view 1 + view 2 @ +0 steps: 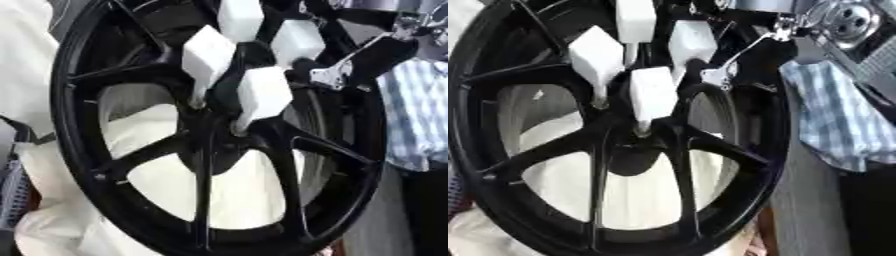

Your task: Pull the pin out of the wheel hub.

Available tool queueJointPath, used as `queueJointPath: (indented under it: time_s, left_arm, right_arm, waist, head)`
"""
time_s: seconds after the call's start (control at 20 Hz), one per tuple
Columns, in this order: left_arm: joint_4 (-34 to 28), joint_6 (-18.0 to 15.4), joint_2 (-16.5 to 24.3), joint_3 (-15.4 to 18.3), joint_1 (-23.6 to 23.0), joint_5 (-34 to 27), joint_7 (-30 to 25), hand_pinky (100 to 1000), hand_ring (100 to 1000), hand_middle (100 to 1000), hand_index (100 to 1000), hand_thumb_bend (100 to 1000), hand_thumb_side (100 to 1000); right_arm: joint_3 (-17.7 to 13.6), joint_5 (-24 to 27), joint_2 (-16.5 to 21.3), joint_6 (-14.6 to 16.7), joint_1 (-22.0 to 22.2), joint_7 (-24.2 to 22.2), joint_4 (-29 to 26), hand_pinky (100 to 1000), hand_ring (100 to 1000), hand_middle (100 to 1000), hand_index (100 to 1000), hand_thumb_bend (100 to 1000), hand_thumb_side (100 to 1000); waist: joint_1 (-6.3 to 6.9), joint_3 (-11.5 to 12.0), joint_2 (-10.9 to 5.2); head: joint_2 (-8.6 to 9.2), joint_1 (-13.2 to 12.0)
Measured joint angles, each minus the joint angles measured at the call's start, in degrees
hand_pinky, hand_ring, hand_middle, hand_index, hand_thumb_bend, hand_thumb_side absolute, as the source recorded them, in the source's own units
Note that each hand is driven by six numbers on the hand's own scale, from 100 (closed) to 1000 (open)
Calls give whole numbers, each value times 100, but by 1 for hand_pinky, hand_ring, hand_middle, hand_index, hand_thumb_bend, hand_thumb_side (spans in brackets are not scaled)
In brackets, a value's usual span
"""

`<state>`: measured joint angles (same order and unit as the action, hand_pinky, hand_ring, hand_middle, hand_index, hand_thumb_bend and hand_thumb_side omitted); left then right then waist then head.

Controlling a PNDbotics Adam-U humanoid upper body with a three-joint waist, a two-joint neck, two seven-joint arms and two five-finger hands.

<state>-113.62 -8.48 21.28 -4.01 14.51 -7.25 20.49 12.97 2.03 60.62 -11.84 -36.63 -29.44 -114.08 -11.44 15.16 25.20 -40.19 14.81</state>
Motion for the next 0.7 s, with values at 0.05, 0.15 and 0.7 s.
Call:
queueJointPath:
  time_s: [0.05,0.15,0.7]
  left_arm:
    - [0,-4,0,0,-4,-3,-4,667,767,572,768,100,752]
    - [0,-9,0,1,-29,-7,-8,667,767,572,768,100,750]
    - [0,-83,0,84,-126,-37,36,669,770,574,768,100,734]
  right_arm:
    - [-27,60,33,13,-8,8,0,832,710,327,416,100,215]
    - [-89,168,121,50,-10,0,0,825,705,320,410,100,216]
    - [-1306,819,756,390,1315,655,0,839,716,331,426,100,199]
  waist:
    - [22,-7,-16]
    - [72,-43,-66]
    - [469,-507,-220]
  head:
    - [0,22]
    - [0,57]
    - [0,-202]
